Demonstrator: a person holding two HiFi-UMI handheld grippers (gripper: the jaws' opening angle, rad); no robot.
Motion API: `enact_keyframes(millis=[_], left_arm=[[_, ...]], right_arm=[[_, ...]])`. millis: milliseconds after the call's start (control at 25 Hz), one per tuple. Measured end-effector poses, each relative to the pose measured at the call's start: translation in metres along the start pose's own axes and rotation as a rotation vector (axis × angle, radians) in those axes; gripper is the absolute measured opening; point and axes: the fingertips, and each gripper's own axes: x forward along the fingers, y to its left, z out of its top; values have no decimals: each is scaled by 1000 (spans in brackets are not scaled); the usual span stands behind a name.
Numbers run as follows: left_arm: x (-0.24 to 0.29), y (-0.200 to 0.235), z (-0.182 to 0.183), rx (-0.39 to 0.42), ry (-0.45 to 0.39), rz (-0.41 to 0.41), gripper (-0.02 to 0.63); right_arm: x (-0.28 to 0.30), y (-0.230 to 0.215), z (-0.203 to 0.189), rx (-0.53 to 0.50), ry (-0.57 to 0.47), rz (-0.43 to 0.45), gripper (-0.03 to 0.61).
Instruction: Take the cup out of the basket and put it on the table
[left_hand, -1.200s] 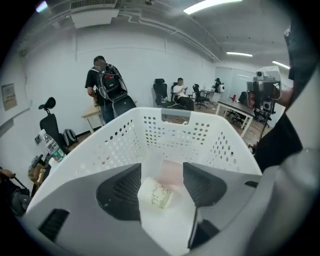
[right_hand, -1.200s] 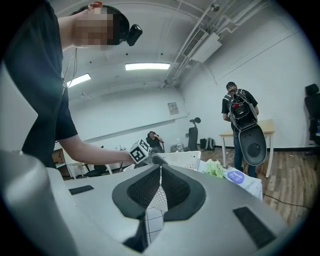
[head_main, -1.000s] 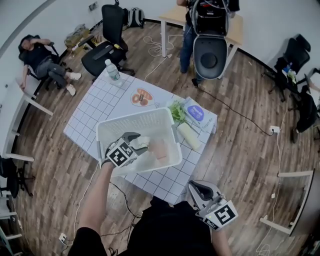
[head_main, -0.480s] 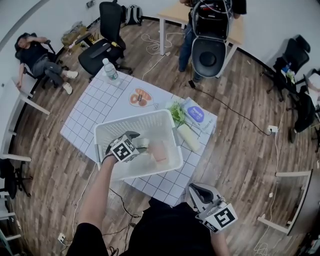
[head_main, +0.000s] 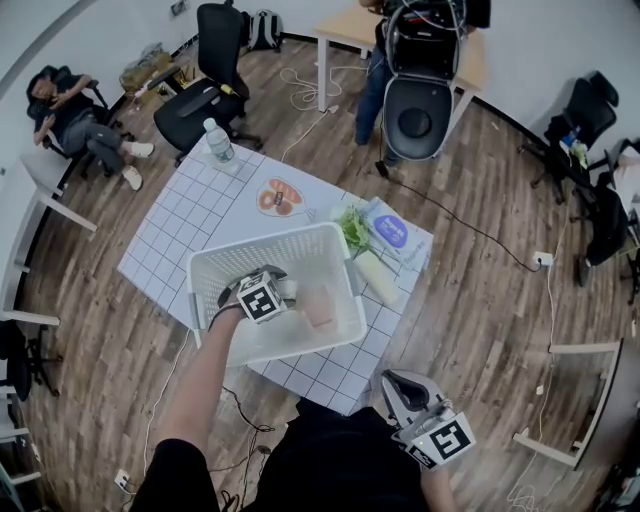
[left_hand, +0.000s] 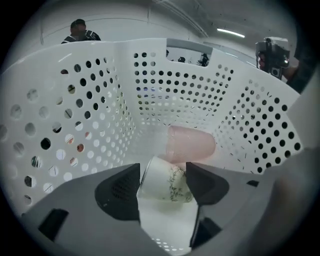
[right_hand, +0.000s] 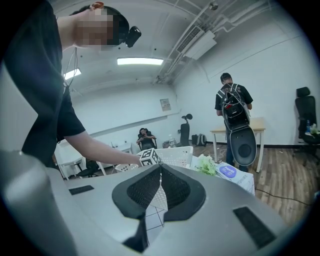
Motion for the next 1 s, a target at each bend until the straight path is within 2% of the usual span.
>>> enact_keyframes(millis=[160, 360, 520, 560, 640, 1000], left_arm=[[4, -1, 3, -12, -7, -7, 293], [3, -5, 6, 39, 11, -3, 268], [1, -5, 2, 62, 22, 29, 182], [-1, -4, 0, 67, 25, 43, 125], [-3, -5, -3, 69, 31, 53, 58], [-8, -5, -21, 27, 47, 52, 38]], right_arm=[[-4, -3, 2, 4, -8, -14, 26], [-6, -4, 3, 6, -13, -23, 26], [-7, -4, 2, 5, -15, -20, 26], [-7, -3, 2, 5, -17, -19, 26], [-7, -3, 1, 5, -17, -16, 26], [-10, -1, 1, 9, -21, -12, 26]])
